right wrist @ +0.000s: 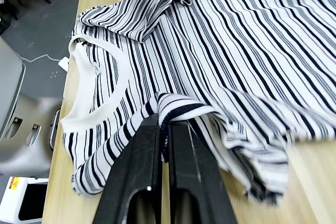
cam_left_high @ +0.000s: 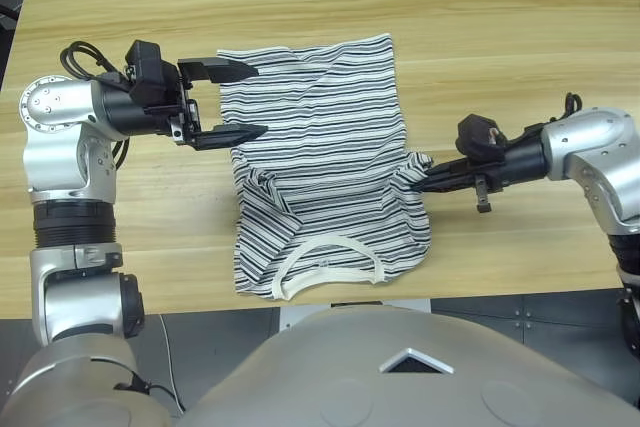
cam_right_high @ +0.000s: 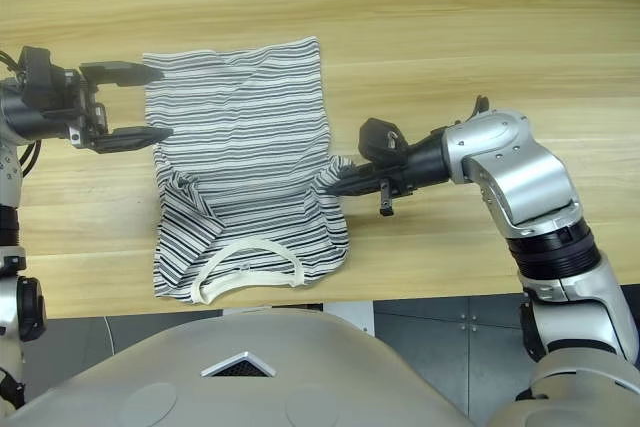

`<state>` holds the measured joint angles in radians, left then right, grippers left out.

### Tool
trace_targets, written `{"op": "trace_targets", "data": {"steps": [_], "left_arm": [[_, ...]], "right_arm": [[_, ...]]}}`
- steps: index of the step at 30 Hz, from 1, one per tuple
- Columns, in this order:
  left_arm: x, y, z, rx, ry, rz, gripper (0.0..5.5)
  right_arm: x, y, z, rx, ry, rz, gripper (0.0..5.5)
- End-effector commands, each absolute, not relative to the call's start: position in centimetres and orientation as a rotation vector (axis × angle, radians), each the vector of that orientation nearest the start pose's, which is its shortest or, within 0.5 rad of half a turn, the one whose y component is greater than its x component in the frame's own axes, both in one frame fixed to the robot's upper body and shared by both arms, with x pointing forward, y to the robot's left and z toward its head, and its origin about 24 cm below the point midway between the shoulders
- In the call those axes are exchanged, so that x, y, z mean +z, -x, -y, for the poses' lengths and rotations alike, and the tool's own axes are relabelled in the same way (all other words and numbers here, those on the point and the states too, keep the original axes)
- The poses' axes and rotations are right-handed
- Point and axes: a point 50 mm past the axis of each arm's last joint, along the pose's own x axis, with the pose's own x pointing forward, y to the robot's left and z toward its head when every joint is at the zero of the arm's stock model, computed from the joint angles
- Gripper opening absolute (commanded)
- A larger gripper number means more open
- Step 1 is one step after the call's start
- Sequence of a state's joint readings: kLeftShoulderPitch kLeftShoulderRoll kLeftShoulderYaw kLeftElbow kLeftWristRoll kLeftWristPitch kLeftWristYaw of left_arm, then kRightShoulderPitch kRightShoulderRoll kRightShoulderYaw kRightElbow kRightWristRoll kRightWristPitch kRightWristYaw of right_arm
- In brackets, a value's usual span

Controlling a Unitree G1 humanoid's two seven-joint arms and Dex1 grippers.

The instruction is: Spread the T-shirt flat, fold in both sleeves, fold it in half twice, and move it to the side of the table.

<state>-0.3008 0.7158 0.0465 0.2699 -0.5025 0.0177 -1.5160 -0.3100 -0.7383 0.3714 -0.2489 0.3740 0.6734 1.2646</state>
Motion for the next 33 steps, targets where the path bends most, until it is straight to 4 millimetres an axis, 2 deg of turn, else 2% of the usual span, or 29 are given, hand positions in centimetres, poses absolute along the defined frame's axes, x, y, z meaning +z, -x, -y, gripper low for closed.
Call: {"op": "trace_targets", "data": {"steps": [1,11,16,33], "left_arm": [[12.2,-26.6,-24.5,-1.392,-0.238,-0.06,3.79],[12.1,-26.7,-24.2,-1.403,-0.233,-0.054,3.79],[12.0,-26.7,-24.0,-1.413,-0.229,-0.056,3.79],[12.1,-26.8,-23.8,-1.423,-0.224,-0.052,3.79]], "right_arm": [[8.8,-23.5,13.4,1.568,0.269,-0.633,0.12],[4.4,-22.6,10.2,1.68,0.255,-0.756,0.12],[2.9,-22.4,9.4,1.691,0.24,-0.788,0.12],[5.0,-21.7,8.0,1.772,0.196,-0.656,3.35]]}}
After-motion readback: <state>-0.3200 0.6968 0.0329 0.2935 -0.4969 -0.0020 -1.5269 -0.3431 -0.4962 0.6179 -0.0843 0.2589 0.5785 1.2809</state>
